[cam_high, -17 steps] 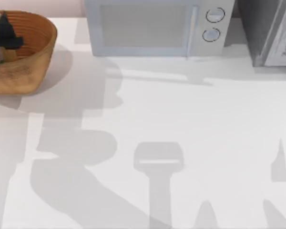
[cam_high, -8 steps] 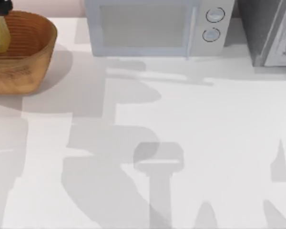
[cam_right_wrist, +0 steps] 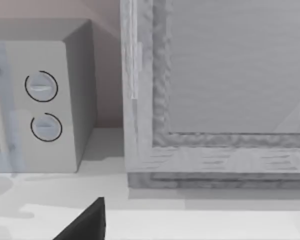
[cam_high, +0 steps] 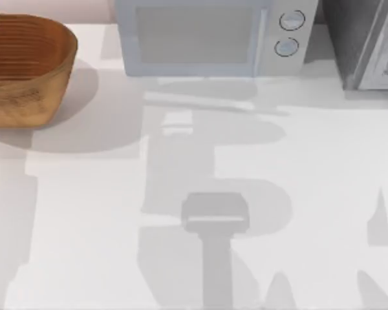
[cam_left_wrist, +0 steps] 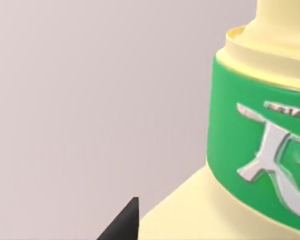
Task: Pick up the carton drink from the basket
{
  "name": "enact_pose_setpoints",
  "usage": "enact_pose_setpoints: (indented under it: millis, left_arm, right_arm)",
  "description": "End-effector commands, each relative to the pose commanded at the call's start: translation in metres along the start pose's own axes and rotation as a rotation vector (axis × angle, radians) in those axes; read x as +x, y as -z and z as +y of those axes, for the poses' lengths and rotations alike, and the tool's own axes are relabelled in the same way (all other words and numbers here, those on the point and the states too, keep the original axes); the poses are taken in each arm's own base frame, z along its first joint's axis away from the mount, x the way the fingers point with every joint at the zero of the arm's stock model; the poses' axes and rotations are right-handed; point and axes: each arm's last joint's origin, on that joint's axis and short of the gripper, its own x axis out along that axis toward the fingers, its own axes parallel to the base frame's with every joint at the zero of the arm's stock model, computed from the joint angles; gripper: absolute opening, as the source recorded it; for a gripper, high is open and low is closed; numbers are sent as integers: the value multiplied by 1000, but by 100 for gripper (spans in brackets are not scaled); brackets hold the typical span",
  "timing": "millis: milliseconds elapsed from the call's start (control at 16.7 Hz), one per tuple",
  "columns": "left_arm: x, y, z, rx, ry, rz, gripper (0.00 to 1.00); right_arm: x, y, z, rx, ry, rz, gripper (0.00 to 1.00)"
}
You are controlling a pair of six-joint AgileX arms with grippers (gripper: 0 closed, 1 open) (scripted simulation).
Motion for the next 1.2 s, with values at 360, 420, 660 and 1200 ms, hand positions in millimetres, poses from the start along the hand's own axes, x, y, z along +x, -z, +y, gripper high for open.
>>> enact_pose_setpoints:
  millis: [360, 420, 660, 1200]
  left_arm:
    - [0, 0, 0, 1, -1, 5, 0]
    - [-3, 0, 0, -1, -1, 11, 0]
    - [-38, -9, -8, -11, -1, 34, 0]
    - [-217, -8, -34, -4, 4, -41, 0]
  right_arm:
    - [0, 0, 0, 0, 0, 0, 100]
    - [0, 0, 0, 0, 0, 0, 100]
    - [0, 0, 0, 0, 0, 0, 100]
    - [0, 0, 0, 0, 0, 0, 100]
